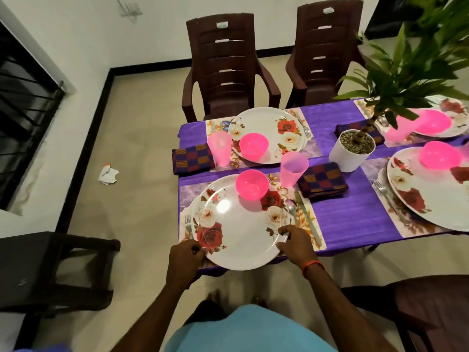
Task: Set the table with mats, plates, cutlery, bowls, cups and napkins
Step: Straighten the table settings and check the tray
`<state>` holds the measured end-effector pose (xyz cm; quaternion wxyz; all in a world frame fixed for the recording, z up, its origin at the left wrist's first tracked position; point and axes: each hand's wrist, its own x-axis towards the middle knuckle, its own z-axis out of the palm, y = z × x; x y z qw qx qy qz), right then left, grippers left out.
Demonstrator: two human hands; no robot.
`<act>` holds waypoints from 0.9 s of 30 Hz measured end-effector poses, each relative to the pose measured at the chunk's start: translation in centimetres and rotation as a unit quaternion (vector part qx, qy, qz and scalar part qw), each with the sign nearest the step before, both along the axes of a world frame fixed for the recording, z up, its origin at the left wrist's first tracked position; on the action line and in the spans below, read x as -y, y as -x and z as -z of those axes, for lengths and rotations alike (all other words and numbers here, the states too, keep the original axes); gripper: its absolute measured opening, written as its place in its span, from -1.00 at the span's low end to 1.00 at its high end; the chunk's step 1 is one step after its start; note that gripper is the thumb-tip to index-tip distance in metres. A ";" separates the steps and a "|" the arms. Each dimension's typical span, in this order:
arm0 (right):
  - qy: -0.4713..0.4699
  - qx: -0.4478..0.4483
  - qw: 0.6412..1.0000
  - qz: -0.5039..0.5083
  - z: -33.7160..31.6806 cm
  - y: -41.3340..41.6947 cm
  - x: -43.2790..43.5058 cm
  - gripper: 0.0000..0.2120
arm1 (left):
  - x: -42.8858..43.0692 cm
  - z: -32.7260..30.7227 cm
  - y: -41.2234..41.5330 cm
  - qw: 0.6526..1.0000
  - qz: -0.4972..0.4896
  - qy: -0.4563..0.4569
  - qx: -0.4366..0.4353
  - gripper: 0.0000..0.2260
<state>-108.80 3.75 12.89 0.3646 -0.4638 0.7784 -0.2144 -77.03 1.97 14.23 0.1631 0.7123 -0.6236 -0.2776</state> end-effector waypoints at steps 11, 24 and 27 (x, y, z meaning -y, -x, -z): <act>0.048 -0.020 0.998 0.028 0.3 1.7 -0.4 -0.69 | 0.8 0.0 -1.3 0.998 -0.058 0.012 -0.032 -0.96; 0.068 -0.163 0.981 -0.075 1.2 4.7 0.5 -0.61 | 2.9 1.6 -1.5 0.998 -0.059 -0.014 0.034 -0.96; 0.073 -0.165 0.980 -0.083 1.7 5.1 0.7 -0.63 | 3.2 2.0 -1.7 0.998 -0.046 -0.012 0.045 -0.97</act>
